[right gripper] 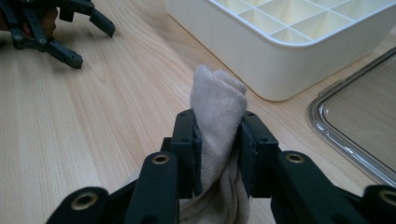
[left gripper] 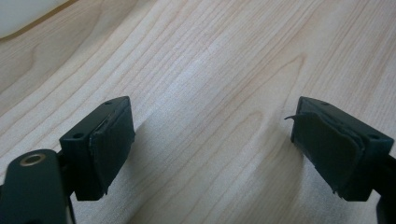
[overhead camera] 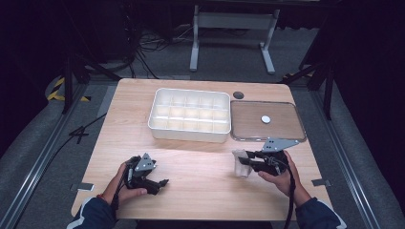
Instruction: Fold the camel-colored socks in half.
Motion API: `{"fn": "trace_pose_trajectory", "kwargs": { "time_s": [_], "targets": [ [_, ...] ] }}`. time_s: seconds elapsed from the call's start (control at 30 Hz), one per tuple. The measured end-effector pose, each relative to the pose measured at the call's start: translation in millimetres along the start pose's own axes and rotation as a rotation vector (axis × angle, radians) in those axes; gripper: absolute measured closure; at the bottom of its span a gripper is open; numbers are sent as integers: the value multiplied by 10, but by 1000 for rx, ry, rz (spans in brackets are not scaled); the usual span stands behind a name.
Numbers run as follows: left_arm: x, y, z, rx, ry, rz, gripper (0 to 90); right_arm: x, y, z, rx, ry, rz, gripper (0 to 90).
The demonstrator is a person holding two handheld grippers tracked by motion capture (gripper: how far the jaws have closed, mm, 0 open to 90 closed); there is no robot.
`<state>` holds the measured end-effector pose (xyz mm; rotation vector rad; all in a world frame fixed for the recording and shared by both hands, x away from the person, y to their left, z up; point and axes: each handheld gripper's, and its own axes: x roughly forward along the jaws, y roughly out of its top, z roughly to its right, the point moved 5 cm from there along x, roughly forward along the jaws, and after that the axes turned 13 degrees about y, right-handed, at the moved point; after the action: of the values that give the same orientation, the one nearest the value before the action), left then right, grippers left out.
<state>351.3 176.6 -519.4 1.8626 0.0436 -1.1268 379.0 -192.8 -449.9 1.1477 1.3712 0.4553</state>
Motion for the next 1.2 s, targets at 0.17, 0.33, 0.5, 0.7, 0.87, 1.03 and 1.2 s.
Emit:
{"fn": "trace_pose_trajectory", "kwargs": {
  "time_s": [0.17, 0.33, 0.5, 0.7, 0.87, 1.03, 1.2],
  "targets": [
    [1, 4, -5, 9, 7, -2, 128, -46, 23, 6, -3, -12, 18, 703],
    [12, 10, 6, 3, -1, -2, 120, -75, 40, 19, -5, -25, 32, 701],
    [14, 14, 5, 6, 4, -5, 112, -107, 62, 31, -3, -39, 50, 701],
    [14, 15, 5, 6, 5, -5, 112, -186, 102, 54, -15, -68, 75, 701],
    [12, 15, 4, 9, 3, -9, 112, -239, 119, 74, -13, -87, 91, 701],
    [14, 16, 3, 10, 2, -8, 111, -300, 146, 92, -14, -103, 109, 702],
    [13, 15, 5, 9, 3, -7, 112, -342, 162, 107, -15, -117, 121, 701]
  ]
}}
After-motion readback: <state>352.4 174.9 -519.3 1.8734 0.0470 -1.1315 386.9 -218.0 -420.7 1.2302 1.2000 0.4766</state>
